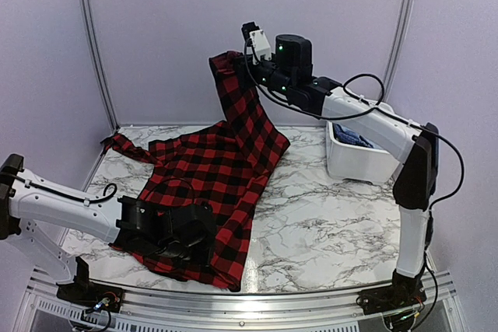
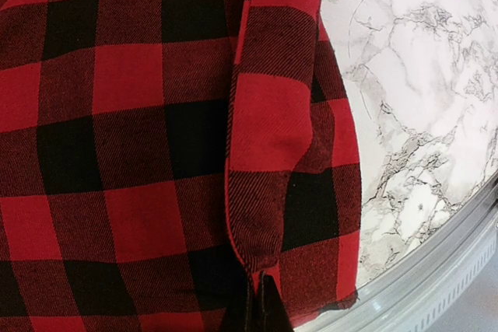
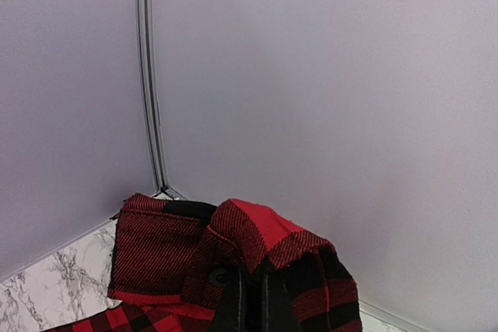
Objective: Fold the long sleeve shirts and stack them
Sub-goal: Fold the corner of the shirt at the center of the board.
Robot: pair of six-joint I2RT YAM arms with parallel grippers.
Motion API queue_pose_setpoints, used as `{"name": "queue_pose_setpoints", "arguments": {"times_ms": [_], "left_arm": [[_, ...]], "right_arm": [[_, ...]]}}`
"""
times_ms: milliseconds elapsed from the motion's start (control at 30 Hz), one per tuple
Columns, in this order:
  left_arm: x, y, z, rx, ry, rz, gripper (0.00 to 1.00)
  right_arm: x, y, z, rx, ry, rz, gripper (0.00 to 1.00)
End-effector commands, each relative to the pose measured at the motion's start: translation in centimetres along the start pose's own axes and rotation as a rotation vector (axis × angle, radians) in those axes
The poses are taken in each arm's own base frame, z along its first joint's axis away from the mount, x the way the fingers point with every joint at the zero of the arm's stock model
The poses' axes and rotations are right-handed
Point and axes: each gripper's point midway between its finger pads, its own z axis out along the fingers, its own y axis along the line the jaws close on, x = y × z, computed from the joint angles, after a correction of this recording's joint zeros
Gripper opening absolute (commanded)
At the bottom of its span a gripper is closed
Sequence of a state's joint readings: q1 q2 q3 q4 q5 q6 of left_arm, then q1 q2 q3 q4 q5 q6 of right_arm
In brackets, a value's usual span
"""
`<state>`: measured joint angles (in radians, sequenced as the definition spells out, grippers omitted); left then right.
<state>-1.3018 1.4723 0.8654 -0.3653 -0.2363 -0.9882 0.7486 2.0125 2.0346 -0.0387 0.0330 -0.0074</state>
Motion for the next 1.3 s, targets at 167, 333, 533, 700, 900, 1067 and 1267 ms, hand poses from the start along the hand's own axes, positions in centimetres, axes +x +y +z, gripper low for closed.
{"name": "queue_pose_setpoints", "arguments": {"times_ms": [167,333,533,700,900,1067,1267], "left_arm": [[-0.3,0.5,-0.9,0.006,-0.021,-0.020,0.00],[0.1,1.5,-1.0,-0.027,-0.012,-0.033,0.00],[0.8,2.2,-0.7,-0.041,0.007,-0.056,0.00],[1.0,2.3,-0.6,-0.043,0.014,-0.060,0.00],[1.7,2.8,-0.4,-0.055,0.034,-0.071,0.00],[2.1,3.9,-0.3,-0.082,0.032,-0.099,0.00],[2.7,4.1,0.1,-0.096,0.048,-0.106,0.00]], "right_arm": [[-4.6,2.5,1.5,-0.118,-0.196,-0.003,0.00],[-4.4,3.6,2.1,-0.184,-0.222,0.045,0.00],[-4.1,4.6,2.8,-0.243,-0.253,0.066,0.00],[-4.0,5.5,2.9,-0.290,-0.272,0.080,0.00],[-4.1,6.5,3.0,-0.320,-0.290,0.079,0.00],[-3.4,6.8,3.4,-0.332,-0.282,0.085,0.00],[-2.4,6.7,4.0,-0.322,-0.267,0.088,0.00]]}}
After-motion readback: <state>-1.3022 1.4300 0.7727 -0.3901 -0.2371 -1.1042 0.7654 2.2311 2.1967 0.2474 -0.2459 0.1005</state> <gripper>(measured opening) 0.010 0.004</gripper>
